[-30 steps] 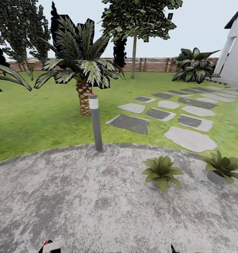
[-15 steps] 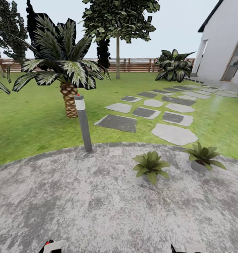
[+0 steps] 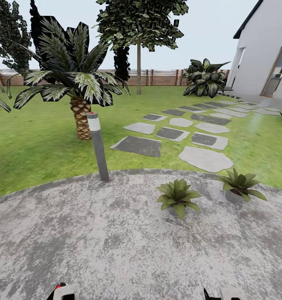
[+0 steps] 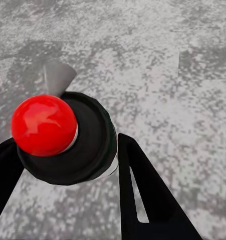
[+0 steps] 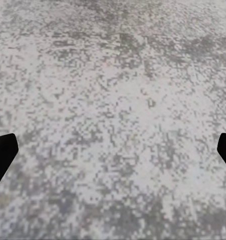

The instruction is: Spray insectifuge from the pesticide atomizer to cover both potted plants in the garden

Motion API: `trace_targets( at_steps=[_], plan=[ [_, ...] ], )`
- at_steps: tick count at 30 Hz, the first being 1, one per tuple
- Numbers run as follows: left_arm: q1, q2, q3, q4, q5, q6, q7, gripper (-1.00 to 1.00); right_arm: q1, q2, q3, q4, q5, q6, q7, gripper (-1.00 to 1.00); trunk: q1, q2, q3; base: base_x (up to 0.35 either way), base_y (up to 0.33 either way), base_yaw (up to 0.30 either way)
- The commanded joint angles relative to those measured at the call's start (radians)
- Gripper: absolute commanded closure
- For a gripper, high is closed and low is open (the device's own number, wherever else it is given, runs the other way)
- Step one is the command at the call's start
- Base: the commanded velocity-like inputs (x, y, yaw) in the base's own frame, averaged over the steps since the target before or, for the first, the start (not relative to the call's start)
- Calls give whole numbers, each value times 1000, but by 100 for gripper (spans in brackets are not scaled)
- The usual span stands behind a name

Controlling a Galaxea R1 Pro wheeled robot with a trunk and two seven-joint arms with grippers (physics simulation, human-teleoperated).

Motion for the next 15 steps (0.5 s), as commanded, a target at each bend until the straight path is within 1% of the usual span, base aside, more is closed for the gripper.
trace_targets(
  at_steps=[1,2,3,5,8,9,11,12,14,15],
  plan=[
    [-1,1,-3,1,-1,-3,1,100,-1,1,-4,0,9,-3,0,-100,0,0,-1,0,0,0],
    [-2,8,-14,1,-13,-2,0,100,-1,2,-5,-1,9,-3,0,-100,0,0,-1,0,0,0],
    [-2,9,-18,1,-17,-2,-2,100,-1,2,-5,-1,9,-3,0,-100,0,0,-1,0,0,0],
    [-5,14,-32,6,-38,0,-17,100,-1,4,-4,-1,9,-4,-1,-100,0,0,-1,0,0,0],
    [-8,20,-47,9,-86,1,-74,100,-1,5,-3,1,12,-3,0,-100,0,0,-1,0,0,0],
    [-8,25,-53,10,-117,2,-112,100,-1,5,-1,1,13,-3,2,-100,0,0,-1,0,0,0],
    [-11,40,-60,6,-194,11,-211,100,-1,3,3,0,16,-2,5,-100,0,0,-1,0,0,0],
    [-13,44,-61,4,-215,15,-239,100,-1,2,6,-1,17,-2,6,-100,0,0,-1,0,0,0],
    [-41,56,-62,-3,-298,44,-362,100,-1,0,27,-21,33,-1,12,-100,0,0,-1,0,0,0],
    [-53,57,-63,-5,-316,54,-393,100,-1,-1,34,-30,41,-1,15,-100,0,0,-1,0,0,0]
  ],
)
